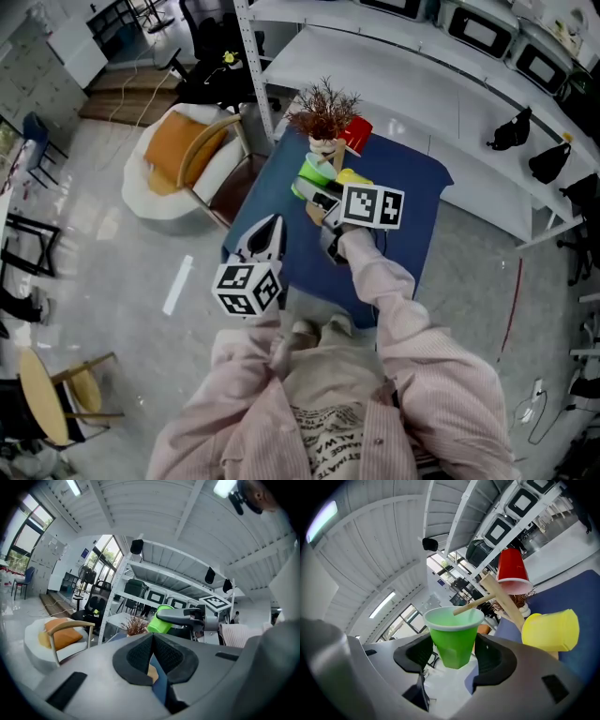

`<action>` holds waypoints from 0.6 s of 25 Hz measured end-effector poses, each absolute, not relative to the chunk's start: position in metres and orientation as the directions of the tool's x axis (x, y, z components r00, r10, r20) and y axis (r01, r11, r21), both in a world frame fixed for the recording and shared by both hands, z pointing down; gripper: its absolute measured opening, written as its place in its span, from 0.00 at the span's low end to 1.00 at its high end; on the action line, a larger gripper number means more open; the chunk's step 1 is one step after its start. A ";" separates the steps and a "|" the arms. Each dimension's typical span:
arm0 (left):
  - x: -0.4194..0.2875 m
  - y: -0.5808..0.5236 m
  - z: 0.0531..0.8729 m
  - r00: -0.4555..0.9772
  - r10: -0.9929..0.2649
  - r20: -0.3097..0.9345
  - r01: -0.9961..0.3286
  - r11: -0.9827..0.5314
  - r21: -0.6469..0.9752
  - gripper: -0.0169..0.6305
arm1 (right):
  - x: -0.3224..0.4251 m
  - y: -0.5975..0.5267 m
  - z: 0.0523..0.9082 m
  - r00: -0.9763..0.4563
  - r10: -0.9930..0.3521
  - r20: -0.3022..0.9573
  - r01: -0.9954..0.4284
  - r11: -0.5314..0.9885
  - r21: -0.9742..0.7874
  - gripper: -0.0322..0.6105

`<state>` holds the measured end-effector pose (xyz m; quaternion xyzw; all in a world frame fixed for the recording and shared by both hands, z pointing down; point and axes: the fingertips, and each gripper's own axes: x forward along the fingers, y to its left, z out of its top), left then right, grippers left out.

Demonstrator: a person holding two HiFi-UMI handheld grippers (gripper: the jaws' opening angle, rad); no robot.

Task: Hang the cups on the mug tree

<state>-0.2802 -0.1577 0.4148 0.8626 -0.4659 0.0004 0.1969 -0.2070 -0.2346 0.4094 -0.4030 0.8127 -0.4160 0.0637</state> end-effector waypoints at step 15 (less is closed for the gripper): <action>-0.262 -0.164 0.408 0.518 -0.834 0.189 -0.835 -0.446 0.321 0.02 | -0.191 -0.250 0.404 -0.712 -0.686 0.148 -0.429 0.259 -0.865 0.47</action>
